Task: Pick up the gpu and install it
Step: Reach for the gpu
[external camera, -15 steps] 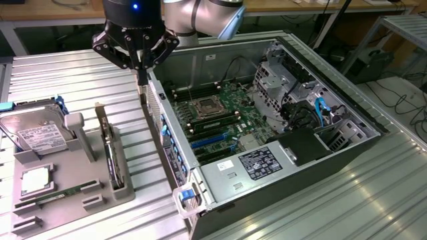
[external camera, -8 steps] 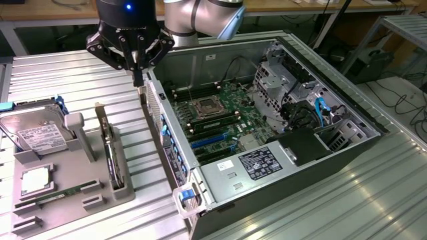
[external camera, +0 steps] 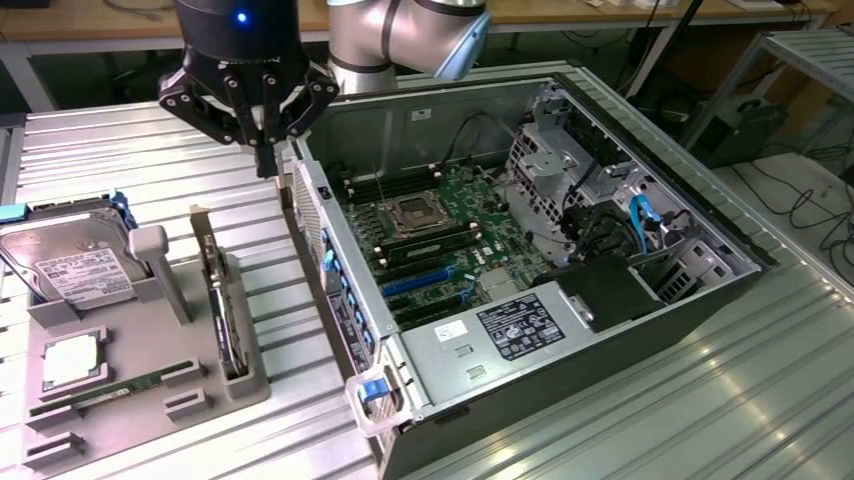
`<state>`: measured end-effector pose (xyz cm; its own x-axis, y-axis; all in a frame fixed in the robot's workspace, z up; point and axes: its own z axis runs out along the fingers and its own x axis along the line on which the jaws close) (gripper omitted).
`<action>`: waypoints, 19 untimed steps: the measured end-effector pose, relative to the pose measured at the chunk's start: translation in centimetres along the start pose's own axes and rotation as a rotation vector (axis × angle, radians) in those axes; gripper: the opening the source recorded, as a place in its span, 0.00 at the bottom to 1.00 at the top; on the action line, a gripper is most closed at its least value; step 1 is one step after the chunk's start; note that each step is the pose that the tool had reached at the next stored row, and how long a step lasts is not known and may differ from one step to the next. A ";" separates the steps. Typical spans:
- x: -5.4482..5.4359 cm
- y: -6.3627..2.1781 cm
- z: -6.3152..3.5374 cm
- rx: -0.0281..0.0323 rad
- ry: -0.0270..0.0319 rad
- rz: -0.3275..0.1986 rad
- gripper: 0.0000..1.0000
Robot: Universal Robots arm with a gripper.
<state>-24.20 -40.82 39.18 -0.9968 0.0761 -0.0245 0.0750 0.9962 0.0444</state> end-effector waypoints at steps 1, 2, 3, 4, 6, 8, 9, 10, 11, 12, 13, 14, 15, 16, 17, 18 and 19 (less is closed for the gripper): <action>0.1 -0.04 0.00 0.0000 0.0000 0.000 0.11; 0.3 -0.09 0.00 0.0000 0.0000 0.000 0.11; 0.4 -0.13 0.00 0.0000 0.0000 0.000 0.11; 0.7 -0.20 0.00 -0.0001 0.0000 0.000 0.11; 1.1 -0.34 -0.01 -0.0001 0.0000 0.000 0.11; 1.4 -0.44 -0.02 -0.0001 0.0000 0.000 0.11; 1.6 -0.48 -0.03 0.0000 0.0001 -0.001 0.11; 1.7 -0.52 -0.03 0.0000 0.0001 -0.001 0.11; 1.9 -0.58 -0.03 0.0000 0.0001 -0.001 0.11; 2.0 -0.63 -0.03 0.0000 0.0000 -0.001 0.11; 2.2 -0.68 -0.03 0.0000 0.0001 -0.001 0.11; 2.3 -0.73 -0.04 0.0000 0.0001 -0.001 0.11; 2.5 -0.78 -0.04 -0.0001 0.0001 -0.001 0.11; 2.6 -0.84 -0.04 -0.0001 0.0000 -0.001 0.11; 2.8 -0.88 -0.04 -0.0001 0.0000 -0.001 0.11; 2.9 -0.92 -0.04 -0.0001 0.0000 -0.001 0.11; 3.0 -0.97 -0.04 -0.0001 0.0000 -0.001 0.11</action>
<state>-27.30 -41.55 39.10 -0.9969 0.0749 -0.0245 0.0737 0.9963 0.0445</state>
